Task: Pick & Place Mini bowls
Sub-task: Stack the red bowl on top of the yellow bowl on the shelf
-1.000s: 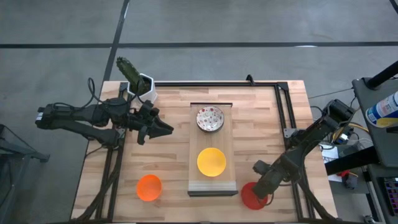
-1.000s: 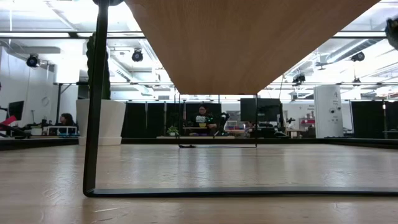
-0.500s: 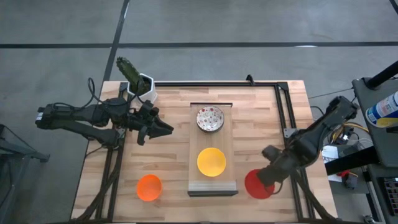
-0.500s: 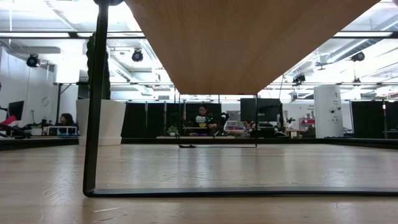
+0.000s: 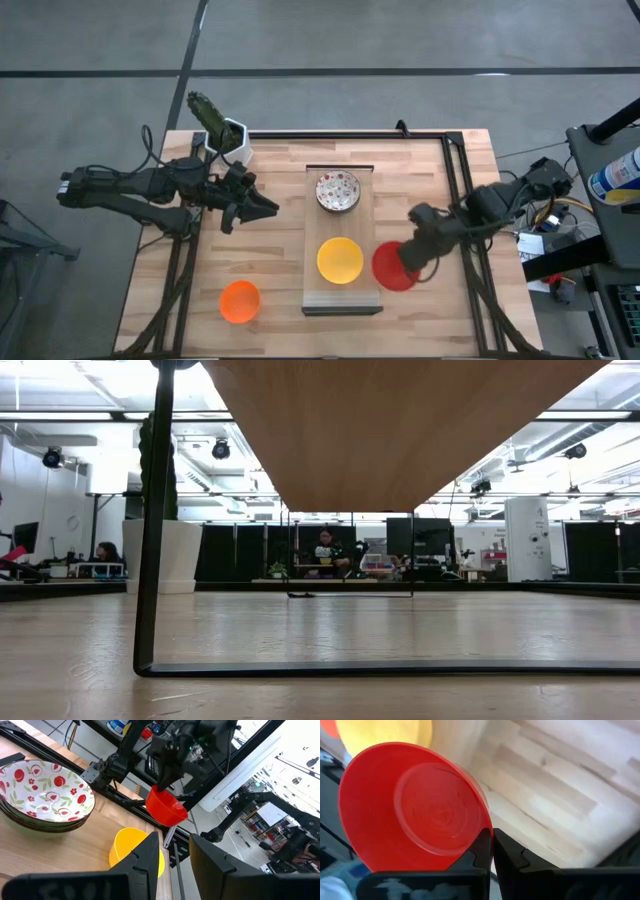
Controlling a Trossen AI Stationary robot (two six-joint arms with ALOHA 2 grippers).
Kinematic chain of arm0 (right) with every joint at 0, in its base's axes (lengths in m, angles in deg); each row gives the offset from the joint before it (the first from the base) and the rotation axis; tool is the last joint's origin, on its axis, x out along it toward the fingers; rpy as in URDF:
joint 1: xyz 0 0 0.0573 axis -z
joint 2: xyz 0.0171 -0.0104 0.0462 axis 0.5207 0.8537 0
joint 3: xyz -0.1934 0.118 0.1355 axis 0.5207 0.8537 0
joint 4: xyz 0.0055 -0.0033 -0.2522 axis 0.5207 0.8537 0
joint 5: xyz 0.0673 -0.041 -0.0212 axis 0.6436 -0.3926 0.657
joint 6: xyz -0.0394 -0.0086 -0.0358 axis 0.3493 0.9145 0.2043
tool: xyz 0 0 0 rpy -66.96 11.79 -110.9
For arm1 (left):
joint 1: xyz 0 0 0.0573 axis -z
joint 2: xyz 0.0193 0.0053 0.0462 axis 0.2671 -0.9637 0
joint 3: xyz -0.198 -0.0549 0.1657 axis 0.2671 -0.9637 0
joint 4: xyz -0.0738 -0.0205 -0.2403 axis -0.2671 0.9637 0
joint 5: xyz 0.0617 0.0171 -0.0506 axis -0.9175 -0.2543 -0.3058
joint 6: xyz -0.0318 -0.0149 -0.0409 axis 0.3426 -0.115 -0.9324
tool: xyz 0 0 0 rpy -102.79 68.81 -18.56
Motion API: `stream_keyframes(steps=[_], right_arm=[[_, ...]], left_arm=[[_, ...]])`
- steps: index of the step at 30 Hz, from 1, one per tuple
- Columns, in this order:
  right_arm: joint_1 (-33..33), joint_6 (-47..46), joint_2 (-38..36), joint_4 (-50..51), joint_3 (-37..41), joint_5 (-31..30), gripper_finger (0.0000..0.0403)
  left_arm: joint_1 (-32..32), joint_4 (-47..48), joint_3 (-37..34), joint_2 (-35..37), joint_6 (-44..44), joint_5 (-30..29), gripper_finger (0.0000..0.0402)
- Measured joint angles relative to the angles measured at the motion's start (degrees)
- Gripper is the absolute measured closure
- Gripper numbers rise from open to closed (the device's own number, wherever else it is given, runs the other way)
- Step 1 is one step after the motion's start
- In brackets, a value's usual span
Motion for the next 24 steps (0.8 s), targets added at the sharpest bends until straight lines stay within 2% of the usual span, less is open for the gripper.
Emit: stream_keyframes(steps=[7, 13, 24], right_arm=[[7.18, 9.47, 5.12, -0.37, -5.7, -0.03, 0.0394], [11.83, 19.18, 12.24, -0.6, -14.03, 0.03, 0.0394], [15.58, 31.11, 26.33, 3.1, -31.41, 1.06, 0.0394]], left_arm=[[0.0, 0.38, 0.0, 0.0, -0.02, 0.02, 0.0301], [0.04, 0.78, 0.0, 0.0, -0.04, 0.02, 0.0301], [0.02, 3.42, 0.0, 0.0, -0.37, 0.04, 0.0301]])
